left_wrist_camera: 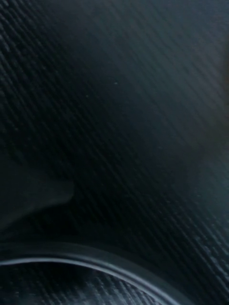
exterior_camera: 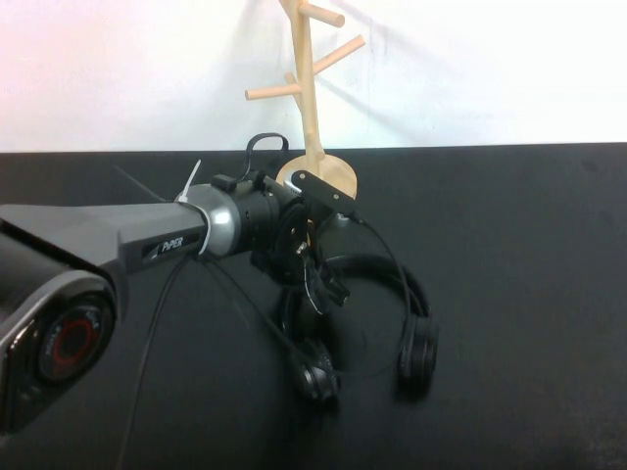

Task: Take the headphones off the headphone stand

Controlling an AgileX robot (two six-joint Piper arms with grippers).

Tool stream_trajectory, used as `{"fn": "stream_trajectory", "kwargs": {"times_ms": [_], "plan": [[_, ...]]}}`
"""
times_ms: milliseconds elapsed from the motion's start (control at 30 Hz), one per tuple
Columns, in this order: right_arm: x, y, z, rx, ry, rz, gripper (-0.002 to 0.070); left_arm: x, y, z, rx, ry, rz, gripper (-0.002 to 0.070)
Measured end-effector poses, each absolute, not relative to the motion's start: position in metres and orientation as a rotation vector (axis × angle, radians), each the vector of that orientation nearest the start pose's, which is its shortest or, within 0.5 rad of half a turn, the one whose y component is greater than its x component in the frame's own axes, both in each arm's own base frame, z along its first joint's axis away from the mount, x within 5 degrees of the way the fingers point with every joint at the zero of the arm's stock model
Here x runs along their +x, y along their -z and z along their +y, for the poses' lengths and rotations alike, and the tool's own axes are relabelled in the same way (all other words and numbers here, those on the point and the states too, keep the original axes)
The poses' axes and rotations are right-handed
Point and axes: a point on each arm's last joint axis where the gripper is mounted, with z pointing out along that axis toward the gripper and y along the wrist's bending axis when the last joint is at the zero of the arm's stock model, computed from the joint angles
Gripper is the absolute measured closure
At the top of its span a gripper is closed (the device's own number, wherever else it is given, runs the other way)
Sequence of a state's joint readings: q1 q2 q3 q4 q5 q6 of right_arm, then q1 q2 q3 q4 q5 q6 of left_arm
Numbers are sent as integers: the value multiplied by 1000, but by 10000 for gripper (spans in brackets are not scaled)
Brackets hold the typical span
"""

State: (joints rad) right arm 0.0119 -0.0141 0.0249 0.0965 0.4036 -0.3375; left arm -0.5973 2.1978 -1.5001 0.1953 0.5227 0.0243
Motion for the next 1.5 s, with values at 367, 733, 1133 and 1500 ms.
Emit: {"fn": "stream_trajectory", "kwargs": {"times_ms": [367, 733, 1133, 1500], "plan": [[52, -170, 4, -272, 125, 1878, 684, 362, -218, -233, 884, 16, 2453, 585], [52, -170, 4, -272, 125, 1878, 684, 272, -337, -181, 701, 245, 2218, 676], [52, -170, 4, -272, 125, 1878, 684, 206, -328, -134, 704, 214, 2279, 677], [52, -170, 4, -272, 125, 1878, 684, 180, -305, -100, 593, 205, 2154, 677]]}}
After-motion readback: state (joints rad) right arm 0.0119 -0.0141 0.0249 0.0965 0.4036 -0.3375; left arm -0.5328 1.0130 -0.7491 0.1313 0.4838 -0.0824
